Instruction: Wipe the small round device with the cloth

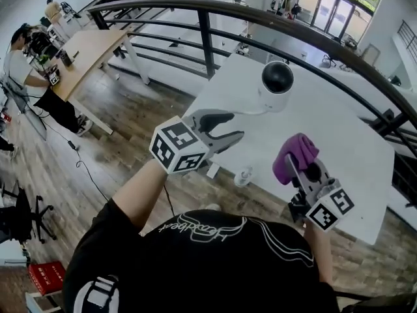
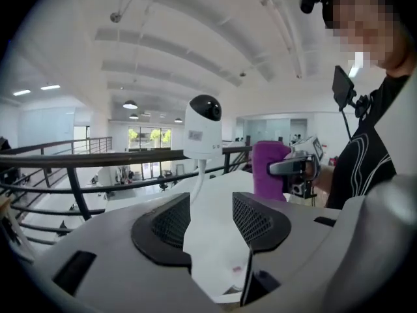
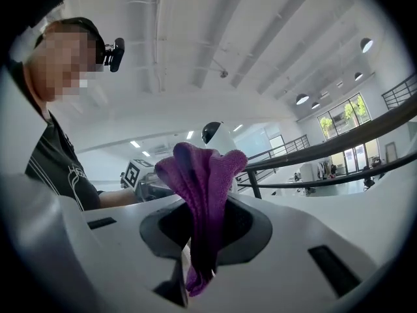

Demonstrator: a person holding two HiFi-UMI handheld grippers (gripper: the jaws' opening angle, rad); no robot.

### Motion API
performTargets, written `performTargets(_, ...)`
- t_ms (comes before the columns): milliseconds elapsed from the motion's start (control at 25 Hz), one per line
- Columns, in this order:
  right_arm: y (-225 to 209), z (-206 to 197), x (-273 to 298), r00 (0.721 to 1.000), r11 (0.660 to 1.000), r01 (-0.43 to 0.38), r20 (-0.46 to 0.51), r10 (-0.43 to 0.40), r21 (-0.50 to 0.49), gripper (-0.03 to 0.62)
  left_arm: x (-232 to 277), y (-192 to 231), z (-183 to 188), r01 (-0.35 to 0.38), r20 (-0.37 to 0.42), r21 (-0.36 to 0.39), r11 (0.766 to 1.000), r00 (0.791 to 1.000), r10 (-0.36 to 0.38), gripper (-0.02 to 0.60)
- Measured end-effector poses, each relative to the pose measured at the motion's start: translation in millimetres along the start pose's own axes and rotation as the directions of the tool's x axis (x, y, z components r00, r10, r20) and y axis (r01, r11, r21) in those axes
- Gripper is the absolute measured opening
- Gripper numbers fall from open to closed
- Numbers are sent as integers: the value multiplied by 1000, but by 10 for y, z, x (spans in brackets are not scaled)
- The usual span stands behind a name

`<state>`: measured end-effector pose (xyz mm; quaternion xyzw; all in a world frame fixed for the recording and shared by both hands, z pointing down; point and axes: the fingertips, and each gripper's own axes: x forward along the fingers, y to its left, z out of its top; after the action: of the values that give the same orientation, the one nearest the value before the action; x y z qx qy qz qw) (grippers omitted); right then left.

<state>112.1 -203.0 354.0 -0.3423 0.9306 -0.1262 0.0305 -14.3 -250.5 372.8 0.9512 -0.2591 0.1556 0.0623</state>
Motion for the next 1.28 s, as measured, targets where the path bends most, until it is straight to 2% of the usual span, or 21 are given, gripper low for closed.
performTargets(160,-123,-37,121,998,998,58,2,-58,9,61,275,226,-115,85,-87,143,986,994,-73,193)
performTargets(320,-205,-72,160,994,994,107,5,-107,25,61,567,271,-186,195,-154,250,948,975,-160,193)
performTargets(480,-271,-49,166,989,988,151,5,-151,23,61,794,362,-266,263,-216,328,907,956,-199,193)
performTargets(600,-331,-35,172,984,983,180,4,-180,29,61,885,407,-251,304,-231,343,889,945,-234,188)
performTargets(800,-405,-58,201,978,977,209,11,-210,42,61,975,387,-318,381,-273,390,838,917,-290,119)
performTargets(880,-443,-62,218,976,975,215,11,-216,50,61,1004,391,-334,395,-281,406,824,912,-298,84)
performTargets(920,-460,-59,225,976,975,217,11,-218,53,61,1012,395,-334,396,-281,412,820,912,-299,66)
performTargets(1280,-566,41,301,977,976,210,32,-212,56,61,998,376,-312,423,-273,416,805,903,-333,58)
